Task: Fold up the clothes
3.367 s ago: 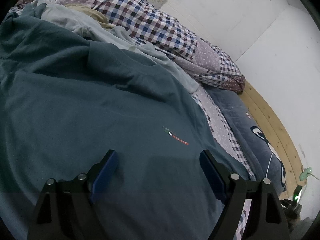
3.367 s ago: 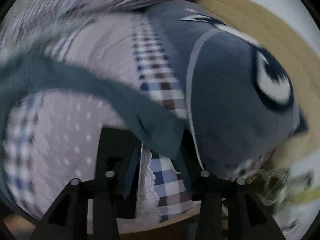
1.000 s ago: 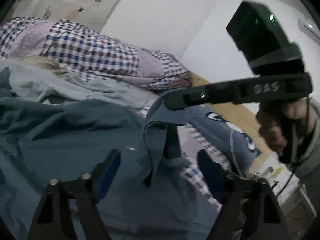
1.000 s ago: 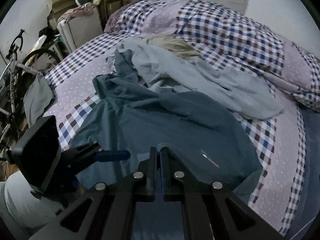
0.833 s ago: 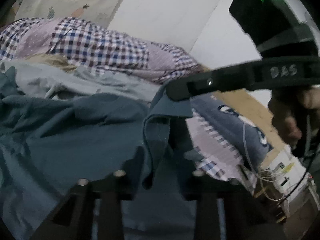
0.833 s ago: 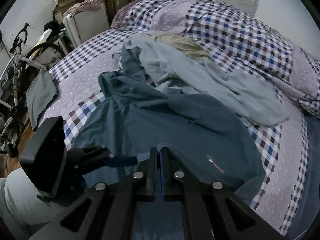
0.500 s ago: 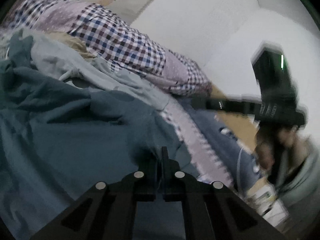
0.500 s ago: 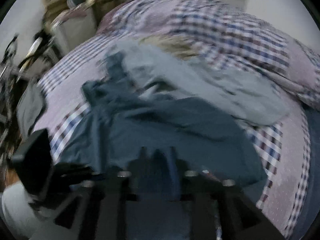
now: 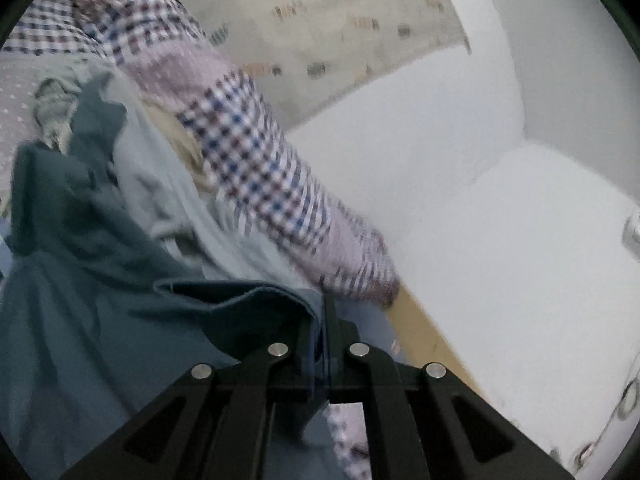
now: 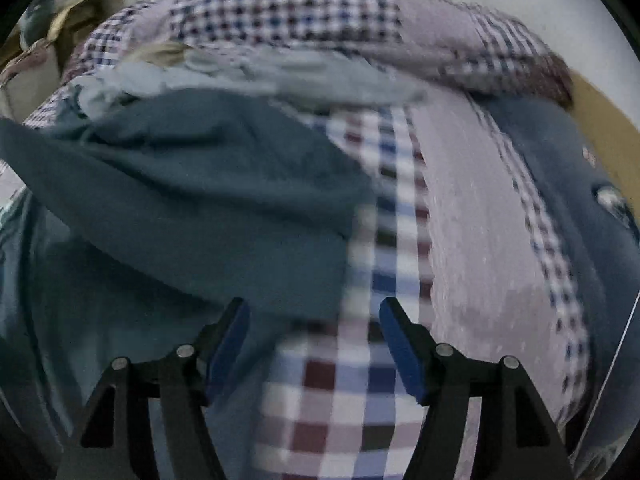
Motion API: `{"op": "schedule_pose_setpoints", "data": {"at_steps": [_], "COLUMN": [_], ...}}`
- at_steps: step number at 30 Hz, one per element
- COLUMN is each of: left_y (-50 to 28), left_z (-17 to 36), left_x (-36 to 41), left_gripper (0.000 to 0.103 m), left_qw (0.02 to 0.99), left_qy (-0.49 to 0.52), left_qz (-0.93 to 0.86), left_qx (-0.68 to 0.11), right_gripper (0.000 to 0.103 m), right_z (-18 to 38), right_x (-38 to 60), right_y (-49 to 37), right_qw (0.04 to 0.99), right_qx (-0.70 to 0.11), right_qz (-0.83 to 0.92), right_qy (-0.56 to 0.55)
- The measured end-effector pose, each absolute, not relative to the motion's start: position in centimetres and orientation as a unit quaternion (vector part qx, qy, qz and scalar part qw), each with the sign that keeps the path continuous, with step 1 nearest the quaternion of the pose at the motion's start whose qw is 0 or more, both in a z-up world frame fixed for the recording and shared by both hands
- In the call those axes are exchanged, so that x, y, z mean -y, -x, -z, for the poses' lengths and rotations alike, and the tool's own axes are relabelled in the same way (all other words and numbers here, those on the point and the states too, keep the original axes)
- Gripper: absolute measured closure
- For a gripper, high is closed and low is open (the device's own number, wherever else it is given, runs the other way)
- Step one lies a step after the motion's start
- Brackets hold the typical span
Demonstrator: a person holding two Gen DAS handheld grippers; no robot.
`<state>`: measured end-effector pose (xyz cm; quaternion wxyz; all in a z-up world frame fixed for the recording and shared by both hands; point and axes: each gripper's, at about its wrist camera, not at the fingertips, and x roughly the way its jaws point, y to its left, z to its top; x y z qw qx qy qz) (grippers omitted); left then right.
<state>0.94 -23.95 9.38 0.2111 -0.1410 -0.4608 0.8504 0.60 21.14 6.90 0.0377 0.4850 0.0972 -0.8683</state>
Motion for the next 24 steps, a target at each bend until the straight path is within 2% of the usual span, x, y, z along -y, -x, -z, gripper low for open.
{"op": "schedule_pose_setpoints", "data": {"at_steps": [7, 17, 21, 24], "left_y": [-2.6, -1.6, -2.1, -2.2], "left_z": [-9.3, -7.9, -7.9, -8.1], "left_x": [28.3, 29.4, 29.1, 28.6], "left_gripper": [0.102, 0.102, 0.102, 0.102], "left_qw": [0.156, 0.126, 0.127, 0.130], "left_qy": [0.077, 0.091, 0.099, 0.106], "left_qz": [-0.852, -0.856, -0.858, -0.862], "left_qx": [0.493, 0.492, 0.488, 0.478], "right_gripper": [0.032, 0.032, 0.032, 0.032], "right_z": [-3.8, -1.6, -3.2, -5.7], "right_x": [-20.8, -18.3, -19.7, -22.7], "right_y": [0.1, 1.6, 1.3, 2.6], "right_qw": [0.050, 0.073, 0.111, 0.131], "right_qx": [-0.102, -0.158, -0.132, -0.048], "right_qz": [0.865, 0.853, 0.851, 0.866], "right_qy": [-0.489, -0.492, -0.496, -0.480]}}
